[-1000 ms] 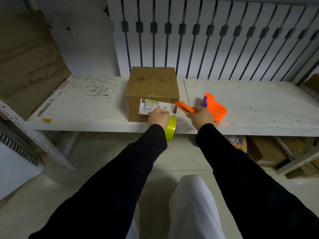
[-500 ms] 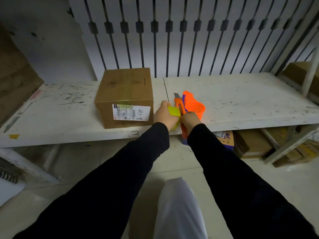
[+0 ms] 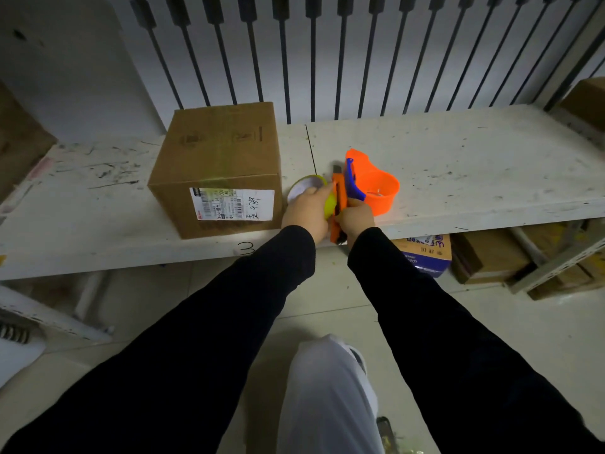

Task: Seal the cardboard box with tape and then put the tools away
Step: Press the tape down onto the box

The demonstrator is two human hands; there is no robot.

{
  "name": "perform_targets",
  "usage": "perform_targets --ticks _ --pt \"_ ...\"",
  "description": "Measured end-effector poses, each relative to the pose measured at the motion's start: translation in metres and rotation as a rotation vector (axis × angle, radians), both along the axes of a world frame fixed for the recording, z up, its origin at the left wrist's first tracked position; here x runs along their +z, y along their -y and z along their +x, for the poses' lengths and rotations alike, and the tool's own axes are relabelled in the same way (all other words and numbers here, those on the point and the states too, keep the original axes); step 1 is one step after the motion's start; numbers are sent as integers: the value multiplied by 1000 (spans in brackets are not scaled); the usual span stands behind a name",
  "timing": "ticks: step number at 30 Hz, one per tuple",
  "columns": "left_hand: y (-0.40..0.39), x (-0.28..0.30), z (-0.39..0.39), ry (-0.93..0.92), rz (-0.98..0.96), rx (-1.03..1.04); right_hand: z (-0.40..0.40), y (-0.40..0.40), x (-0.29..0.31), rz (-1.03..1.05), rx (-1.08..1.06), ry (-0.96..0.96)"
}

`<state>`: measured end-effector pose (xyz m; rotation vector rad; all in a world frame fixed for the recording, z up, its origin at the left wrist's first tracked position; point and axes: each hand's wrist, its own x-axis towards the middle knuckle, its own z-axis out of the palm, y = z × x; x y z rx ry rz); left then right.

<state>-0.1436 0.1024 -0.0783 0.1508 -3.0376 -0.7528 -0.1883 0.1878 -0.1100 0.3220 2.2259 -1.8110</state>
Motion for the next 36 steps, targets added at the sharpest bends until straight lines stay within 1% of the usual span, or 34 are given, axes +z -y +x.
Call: perform_targets --ticks 4,7,9,12,16,19,21,24,28,32,36 --pt "3 -8 -10 7 -123 -57 -8 -3 0 16 -74 4" --pt "5 -12 -17 -5 -241 -78 -13 -10 3 101 -90 -23" --pt "6 -14 -21 -8 -309 -89 -17 -12 3 122 -123 -46" --pt "8 -15 -24 16 -345 -102 -17 -12 3 126 -170 -25" --pt "9 -8 -24 81 -227 -75 -10 -10 3 136 -178 -75" --pt "6 -1 -20 102 -129 -24 -4 -8 9 221 -129 -121" --pt "5 2 -17 81 -121 -1 0 -9 14 261 -124 -151" --pt "2 9 -8 21 -111 -22 7 -9 27 237 -127 -187" --pt "1 30 9 -116 7 -18 20 3 45 184 -103 -250" --pt "12 50 28 -255 88 1 35 21 64 157 -40 -333" --pt "34 62 49 -337 161 47 55 46 85 158 37 -435"
